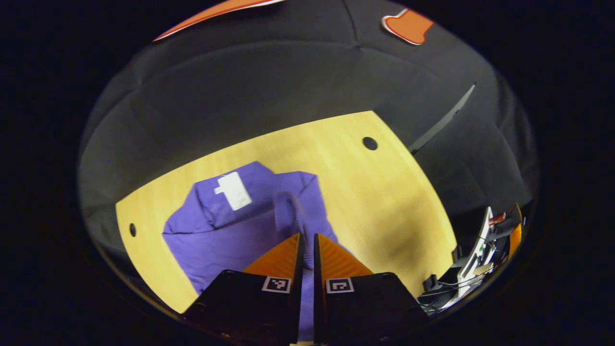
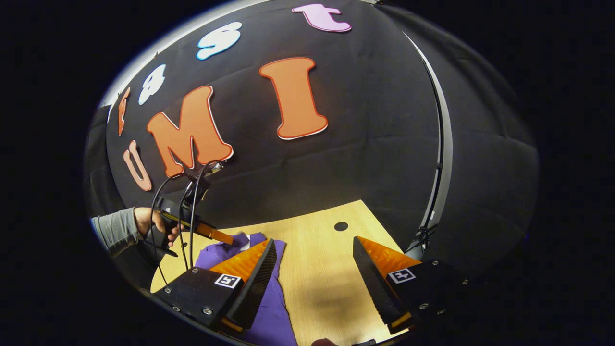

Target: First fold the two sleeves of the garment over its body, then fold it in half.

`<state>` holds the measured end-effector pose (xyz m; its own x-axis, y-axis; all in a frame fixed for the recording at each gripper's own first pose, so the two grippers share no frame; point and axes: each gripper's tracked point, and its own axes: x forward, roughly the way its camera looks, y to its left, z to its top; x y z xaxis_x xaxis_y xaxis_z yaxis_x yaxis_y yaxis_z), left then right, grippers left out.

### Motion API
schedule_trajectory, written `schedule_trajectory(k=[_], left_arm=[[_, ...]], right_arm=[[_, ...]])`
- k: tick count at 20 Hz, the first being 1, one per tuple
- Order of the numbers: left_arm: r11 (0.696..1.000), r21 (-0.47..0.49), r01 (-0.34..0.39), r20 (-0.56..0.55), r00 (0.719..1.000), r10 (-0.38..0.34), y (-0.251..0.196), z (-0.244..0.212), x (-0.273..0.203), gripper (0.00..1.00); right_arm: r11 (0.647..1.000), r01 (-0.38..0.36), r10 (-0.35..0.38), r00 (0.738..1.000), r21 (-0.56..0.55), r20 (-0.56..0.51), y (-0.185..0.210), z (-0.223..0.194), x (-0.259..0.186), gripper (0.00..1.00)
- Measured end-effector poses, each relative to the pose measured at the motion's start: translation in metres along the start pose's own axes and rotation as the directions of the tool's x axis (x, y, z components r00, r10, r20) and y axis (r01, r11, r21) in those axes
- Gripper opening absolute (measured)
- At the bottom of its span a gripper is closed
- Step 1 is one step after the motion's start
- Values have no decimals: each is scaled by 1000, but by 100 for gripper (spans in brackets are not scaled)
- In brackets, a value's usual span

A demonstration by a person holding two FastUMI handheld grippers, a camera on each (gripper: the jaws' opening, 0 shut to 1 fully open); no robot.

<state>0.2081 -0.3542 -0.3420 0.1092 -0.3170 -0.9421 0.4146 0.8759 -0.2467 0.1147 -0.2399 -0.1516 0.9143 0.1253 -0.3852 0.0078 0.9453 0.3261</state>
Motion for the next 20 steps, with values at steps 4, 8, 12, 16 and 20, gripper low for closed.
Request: schedule_trajectory(k=[4, 8, 12, 16, 20], left_arm=[[998, 40, 38, 70, 997, -40, -18, 10, -14, 18], [998, 64, -6, 241, 970, -10, 6, 14, -59, 53], [991, 24, -130, 399, 910, 110, 56, -2, -129, 92], [977, -43, -208, 525, 827, 199, 99, -26, -195, 94], [933, -109, -344, 608, 719, 337, 145, -67, -249, 94]], right_arm=[[1000, 13, -13, 1000, -1, -13, -3, -4, 0, 95], [1000, 0, -1, 999, -30, -48, 12, -17, 4, 95], [998, -27, 23, 999, -65, -48, 44, -22, 12, 95], [993, -59, 56, 998, -100, -35, 80, -23, 15, 96], [986, -83, 73, 994, -141, -76, 109, -47, 13, 95]])
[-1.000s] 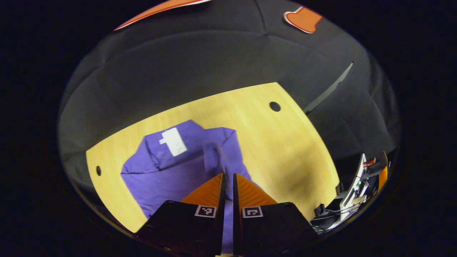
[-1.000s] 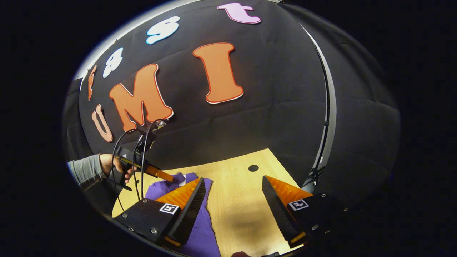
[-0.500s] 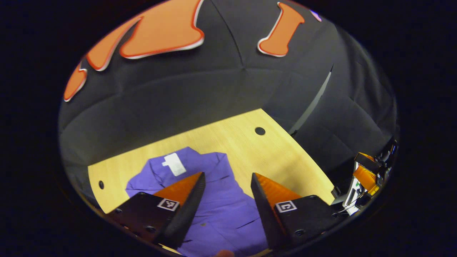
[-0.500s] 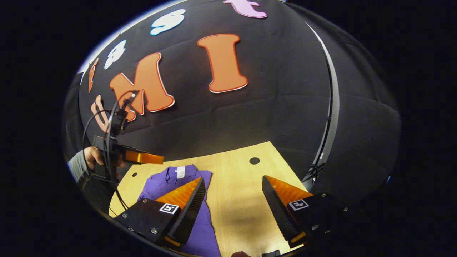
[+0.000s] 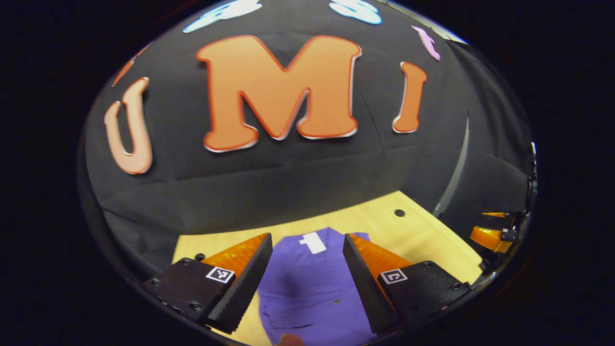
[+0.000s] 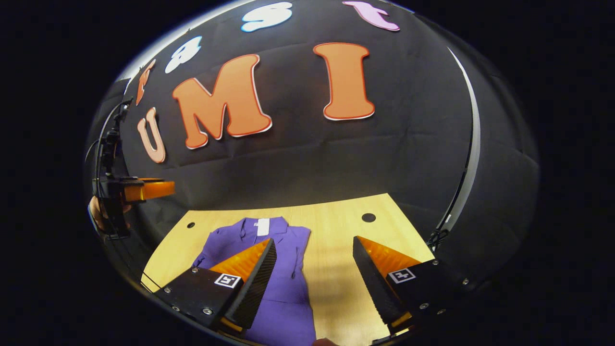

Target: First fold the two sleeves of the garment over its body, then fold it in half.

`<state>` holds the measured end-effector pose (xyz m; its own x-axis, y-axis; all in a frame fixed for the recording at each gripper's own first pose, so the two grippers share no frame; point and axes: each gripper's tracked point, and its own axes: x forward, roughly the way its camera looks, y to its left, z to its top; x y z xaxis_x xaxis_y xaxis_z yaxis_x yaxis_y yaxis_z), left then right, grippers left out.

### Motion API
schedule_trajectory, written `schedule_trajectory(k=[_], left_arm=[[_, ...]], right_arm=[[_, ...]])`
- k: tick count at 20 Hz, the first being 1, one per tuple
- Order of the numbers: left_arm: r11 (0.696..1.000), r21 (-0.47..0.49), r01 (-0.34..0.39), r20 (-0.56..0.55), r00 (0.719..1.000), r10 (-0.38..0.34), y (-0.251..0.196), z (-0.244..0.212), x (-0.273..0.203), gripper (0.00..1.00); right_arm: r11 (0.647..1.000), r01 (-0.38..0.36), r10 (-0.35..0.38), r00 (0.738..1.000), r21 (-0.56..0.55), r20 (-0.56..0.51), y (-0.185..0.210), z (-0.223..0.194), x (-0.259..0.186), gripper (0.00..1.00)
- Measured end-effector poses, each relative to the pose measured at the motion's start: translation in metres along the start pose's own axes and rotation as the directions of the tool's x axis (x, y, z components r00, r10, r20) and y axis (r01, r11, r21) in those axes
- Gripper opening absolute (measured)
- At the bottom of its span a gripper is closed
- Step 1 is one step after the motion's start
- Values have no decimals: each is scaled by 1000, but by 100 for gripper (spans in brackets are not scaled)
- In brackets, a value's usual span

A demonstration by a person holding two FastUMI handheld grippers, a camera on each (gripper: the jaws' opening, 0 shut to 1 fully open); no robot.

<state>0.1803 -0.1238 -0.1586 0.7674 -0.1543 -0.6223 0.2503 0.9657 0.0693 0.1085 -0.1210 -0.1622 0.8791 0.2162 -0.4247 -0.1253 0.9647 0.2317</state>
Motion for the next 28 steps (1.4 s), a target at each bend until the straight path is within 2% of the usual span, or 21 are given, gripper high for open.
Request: schedule_trajectory(k=[3, 6, 9, 12, 15, 18, 23, 28], left_arm=[[991, 58, -120, 86, 990, 114, 29, -24, -35, 96], [986, 44, -162, 129, 979, 155, 39, -52, -68, 96], [982, 27, -185, 84, 980, 182, 48, -96, -89, 96], [983, 21, -180, -12, 984, 180, 50, -151, -100, 96], [985, -1, -175, -136, 975, 173, 50, -215, -102, 96], [986, -31, -165, -271, 951, 150, 42, -277, -112, 97], [986, -50, -160, -449, 885, 121, 26, -372, -122, 96], [981, -116, -158, -584, 809, 61, 16, -431, -126, 97]], right_arm=[[999, -36, 36, 999, -15, -8, 27, -12, -5, 95], [998, -47, 46, 998, -48, -32, 45, -28, -11, 95], [997, -50, 43, 994, -65, -104, 49, -59, -11, 95], [997, -32, 18, 976, -65, -216, 42, -104, -15, 96], [997, -25, 1, 940, -66, -340, 36, -150, -22, 96], [996, -26, -14, 899, -85, -438, 34, -197, -26, 96], [997, -22, -25, 818, -74, -574, 28, -257, -48, 97], [998, -1, -44, 737, -67, -674, 20, -305, -69, 97]])
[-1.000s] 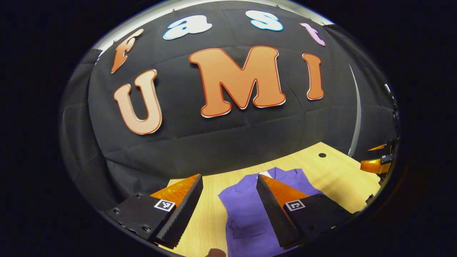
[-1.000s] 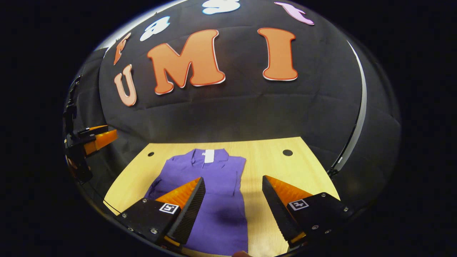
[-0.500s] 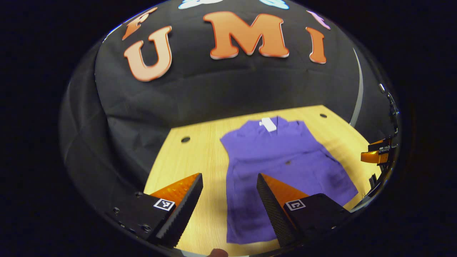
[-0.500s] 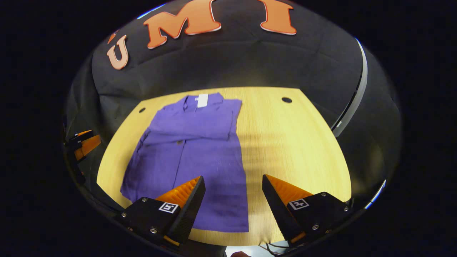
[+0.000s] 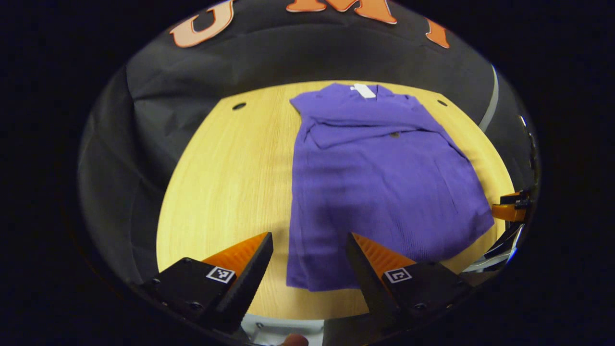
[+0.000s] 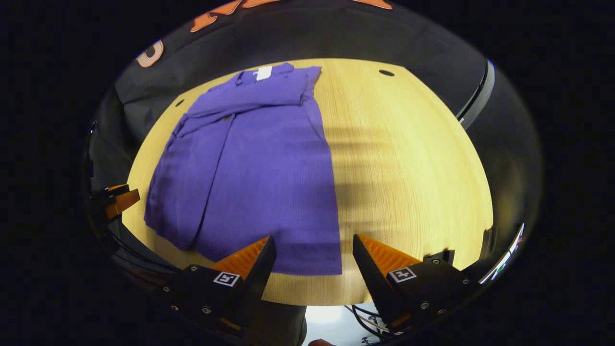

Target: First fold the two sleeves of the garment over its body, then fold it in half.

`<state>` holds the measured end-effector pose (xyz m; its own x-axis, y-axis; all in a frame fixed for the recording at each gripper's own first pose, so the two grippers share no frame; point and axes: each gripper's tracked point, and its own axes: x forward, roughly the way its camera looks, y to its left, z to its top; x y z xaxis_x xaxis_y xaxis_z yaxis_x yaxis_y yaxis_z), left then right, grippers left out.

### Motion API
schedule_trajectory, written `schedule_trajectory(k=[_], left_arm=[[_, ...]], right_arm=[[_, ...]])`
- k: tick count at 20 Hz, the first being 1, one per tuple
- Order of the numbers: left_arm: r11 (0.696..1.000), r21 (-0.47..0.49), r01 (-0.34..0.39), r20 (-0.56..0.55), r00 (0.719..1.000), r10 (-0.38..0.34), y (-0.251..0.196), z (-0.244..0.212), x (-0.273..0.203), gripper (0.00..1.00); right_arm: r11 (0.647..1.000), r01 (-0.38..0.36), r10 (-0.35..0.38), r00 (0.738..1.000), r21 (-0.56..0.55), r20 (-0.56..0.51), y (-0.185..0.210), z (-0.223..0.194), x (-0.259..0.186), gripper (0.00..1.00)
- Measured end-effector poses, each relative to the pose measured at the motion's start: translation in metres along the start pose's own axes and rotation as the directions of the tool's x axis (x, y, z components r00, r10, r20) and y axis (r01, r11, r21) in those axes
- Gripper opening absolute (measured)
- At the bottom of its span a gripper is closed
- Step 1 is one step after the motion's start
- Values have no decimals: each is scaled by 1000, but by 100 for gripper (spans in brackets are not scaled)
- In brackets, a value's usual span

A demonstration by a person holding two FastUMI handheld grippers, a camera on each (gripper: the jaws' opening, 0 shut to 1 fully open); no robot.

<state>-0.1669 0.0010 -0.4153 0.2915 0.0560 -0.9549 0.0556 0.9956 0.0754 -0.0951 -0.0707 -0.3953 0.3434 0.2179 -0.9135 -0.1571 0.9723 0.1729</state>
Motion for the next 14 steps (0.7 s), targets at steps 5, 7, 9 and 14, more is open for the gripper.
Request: schedule_trajectory(k=[5, 7, 9, 14], left_arm=[[999, -47, 6, -109, 994, -11, 11, -34, 3, 97], [998, -61, 8, -149, 989, -17, 12, -48, 6, 97], [995, -98, 24, -210, 977, -45, 10, -62, 7, 98], [991, -129, 30, -276, 959, -65, 5, -65, 19, 98]], right_arm=[[999, 3, -1, 998, 33, -66, -1, -19, 11, 97], [999, 8, -6, 996, 31, -86, -3, -21, 17, 97], [999, 13, -10, 994, 29, -108, -4, -28, 20, 97], [1000, 19, -20, 989, -10, -150, 1, -25, 21, 95]])
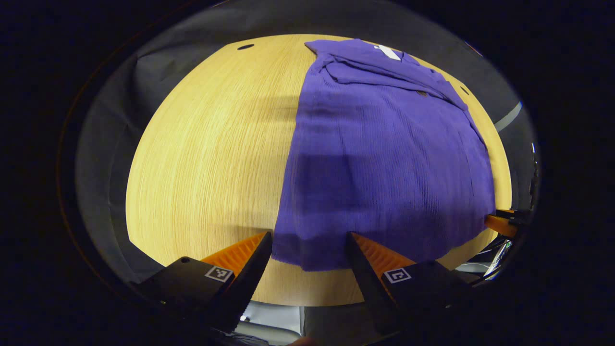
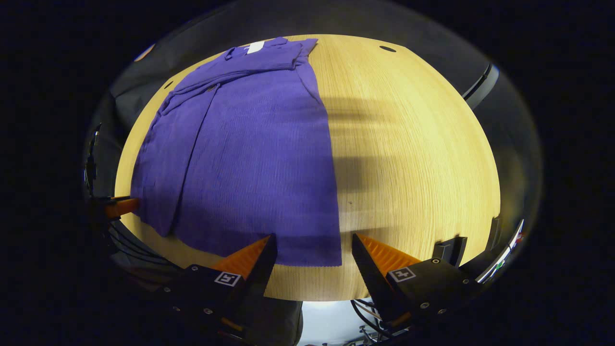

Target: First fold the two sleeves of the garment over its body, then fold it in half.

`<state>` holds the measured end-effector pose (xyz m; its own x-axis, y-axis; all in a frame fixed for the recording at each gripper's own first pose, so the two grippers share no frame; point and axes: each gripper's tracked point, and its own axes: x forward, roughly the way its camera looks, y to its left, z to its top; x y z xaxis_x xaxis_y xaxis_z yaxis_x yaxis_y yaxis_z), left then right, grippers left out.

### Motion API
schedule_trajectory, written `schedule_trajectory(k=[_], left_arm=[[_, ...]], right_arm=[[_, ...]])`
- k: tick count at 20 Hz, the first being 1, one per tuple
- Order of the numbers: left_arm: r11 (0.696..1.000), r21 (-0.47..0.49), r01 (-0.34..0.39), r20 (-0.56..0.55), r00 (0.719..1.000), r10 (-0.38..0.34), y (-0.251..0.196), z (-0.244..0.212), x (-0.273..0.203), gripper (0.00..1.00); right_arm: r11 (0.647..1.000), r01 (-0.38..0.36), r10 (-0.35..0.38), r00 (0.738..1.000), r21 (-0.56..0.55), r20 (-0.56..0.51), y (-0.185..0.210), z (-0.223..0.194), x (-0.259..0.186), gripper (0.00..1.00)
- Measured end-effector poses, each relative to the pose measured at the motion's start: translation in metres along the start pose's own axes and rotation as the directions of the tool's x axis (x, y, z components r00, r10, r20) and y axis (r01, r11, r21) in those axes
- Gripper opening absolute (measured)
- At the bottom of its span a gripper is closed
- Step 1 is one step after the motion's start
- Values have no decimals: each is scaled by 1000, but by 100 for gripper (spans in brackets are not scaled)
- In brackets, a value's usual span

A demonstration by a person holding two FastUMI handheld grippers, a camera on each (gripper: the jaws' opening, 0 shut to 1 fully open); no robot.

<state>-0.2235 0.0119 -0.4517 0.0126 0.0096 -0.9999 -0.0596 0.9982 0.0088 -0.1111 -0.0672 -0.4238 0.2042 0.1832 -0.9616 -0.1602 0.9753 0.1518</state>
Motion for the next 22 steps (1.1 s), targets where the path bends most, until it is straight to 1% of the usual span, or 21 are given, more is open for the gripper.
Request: schedule_trajectory(k=[1, 2, 3, 4, 5, 6, 7, 8, 9, 10, 11, 12, 13, 16, 18, 19, 22], left_arm=[[1000, -5, 2, -24, 1000, -3, -1, -2, 0, 98], [1000, -5, 2, -33, 999, -2, 1, -1, 0, 98], [1000, -6, 5, -50, 999, -5, 1, 0, 0, 96], [1000, -11, 11, -58, 998, -11, 0, 0, 0, 95], [1000, -26, 10, -65, 998, -12, 0, -2, 1, 82], [999, -33, 15, -81, 997, -18, -1, -2, 0, 72], [999, -45, 27, -95, 995, -31, -2, -2, 0, 53], [998, -56, 37, -108, 993, -43, -5, -1, -1, 49], [996, -67, 51, -127, 990, -59, -7, -3, 0, 31], [996, -76, 54, -137, 988, -64, -8, -1, 1, 24], [996, -71, 62, -151, 986, -72, -9, -1, 1, 15], [995, -73, 69, -155, 985, -80, -10, 0, 0, 13], [994, -73, 82, -159, 983, -93, -11, -1, -1, 10], [991, -87, 105, -143, 983, -116, -12, 1, -10, 7], [989, -82, 121, -139, 982, -131, -13, 3, -19, 6], [990, -72, 125, -129, 983, -133, -13, 8, -25, 6], [987, -42, 156, -95, 983, -160, -20, 28, -46, 5]], right_arm=[[1000, -10, 10, 1000, -2, -11, 4, 0, 1, 94], [1000, -10, 10, 1000, -6, -21, 7, 0, 2, 88], [1000, 3, -3, 1000, -16, -28, 7, -1, 2, 85], [1000, 1, -2, 999, -16, -33, 9, -1, 2, 76], [1000, 0, 0, 999, -14, -38, 11, -2, 3, 72], [1000, -8, 8, 999, -2, -44, 13, -2, 3, 64], [1000, -24, 25, 998, 14, -49, 18, -3, 4, 48], [999, -35, 37, 998, 30, -54, 19, -2, 3, 43], [998, -45, 48, 997, 47, -54, 21, -1, 3, 36], [996, -54, 57, 997, 65, -54, 22, -1, 2, 24], [995, -63, 67, 996, 79, -51, 23, 1, 3, 20], [993, -74, 79, 996, 90, -50, 24, 3, 5, 15], [991, -81, 86, 995, 106, -44, 24, 4, 4, 13], [981, -132, 137, 990, 140, -21, 35, 12, -5, 6], [982, -133, 135, 991, 137, -6, 34, 18, -12, 5], [980, -143, 145, 989, 141, -3, 38, 20, -16, 5], [966, -186, 180, 982, 177, 48, 44, 45, -34, 5]])
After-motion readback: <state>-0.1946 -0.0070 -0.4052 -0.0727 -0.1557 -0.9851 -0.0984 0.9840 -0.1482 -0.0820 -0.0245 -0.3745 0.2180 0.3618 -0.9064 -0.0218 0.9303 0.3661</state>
